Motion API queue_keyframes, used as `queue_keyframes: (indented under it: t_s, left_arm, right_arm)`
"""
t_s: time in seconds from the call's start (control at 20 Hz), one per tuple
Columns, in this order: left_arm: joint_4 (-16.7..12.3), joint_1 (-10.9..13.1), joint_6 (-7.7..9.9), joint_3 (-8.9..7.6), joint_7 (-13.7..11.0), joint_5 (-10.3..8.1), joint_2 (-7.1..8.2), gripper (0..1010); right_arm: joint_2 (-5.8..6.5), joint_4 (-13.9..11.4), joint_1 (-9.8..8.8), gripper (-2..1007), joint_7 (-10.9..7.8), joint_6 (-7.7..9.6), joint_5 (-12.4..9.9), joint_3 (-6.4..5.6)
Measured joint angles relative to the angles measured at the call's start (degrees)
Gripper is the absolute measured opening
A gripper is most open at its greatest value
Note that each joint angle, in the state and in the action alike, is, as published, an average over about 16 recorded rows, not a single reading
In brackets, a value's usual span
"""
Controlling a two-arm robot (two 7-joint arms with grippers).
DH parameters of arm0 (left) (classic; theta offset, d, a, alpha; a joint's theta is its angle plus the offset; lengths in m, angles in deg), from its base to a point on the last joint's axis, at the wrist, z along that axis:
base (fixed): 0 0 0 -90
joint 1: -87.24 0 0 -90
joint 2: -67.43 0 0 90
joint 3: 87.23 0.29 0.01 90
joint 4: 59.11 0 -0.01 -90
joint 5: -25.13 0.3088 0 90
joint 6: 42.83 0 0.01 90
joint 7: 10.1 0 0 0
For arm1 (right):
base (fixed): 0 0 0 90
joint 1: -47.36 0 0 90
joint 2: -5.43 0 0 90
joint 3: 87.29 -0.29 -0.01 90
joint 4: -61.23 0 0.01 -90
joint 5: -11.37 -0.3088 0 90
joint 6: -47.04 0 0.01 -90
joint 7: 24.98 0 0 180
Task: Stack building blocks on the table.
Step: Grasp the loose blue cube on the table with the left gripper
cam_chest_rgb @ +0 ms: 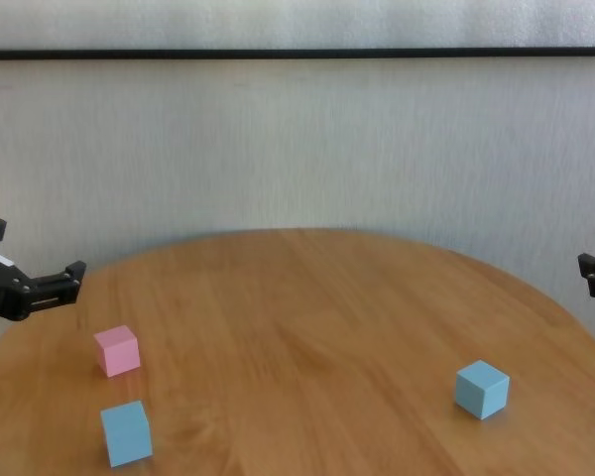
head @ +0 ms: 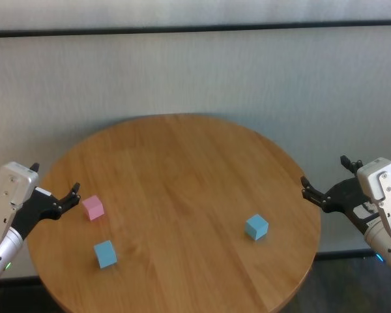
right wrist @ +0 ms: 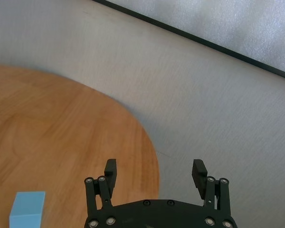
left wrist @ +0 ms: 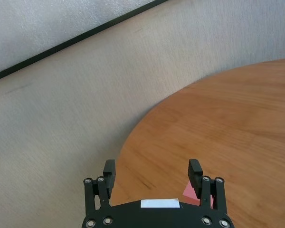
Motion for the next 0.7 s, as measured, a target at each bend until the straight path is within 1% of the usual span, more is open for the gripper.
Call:
queue_keyframes:
  t_s: [0.7]
  left_arm:
    - [0.00, 0.00, 0.00, 0.00, 0.00, 0.00, 0.00, 1000]
  right_arm:
    - [0.00, 0.00, 0.00, 1001, 0.00, 0.00, 0.00, 0.00]
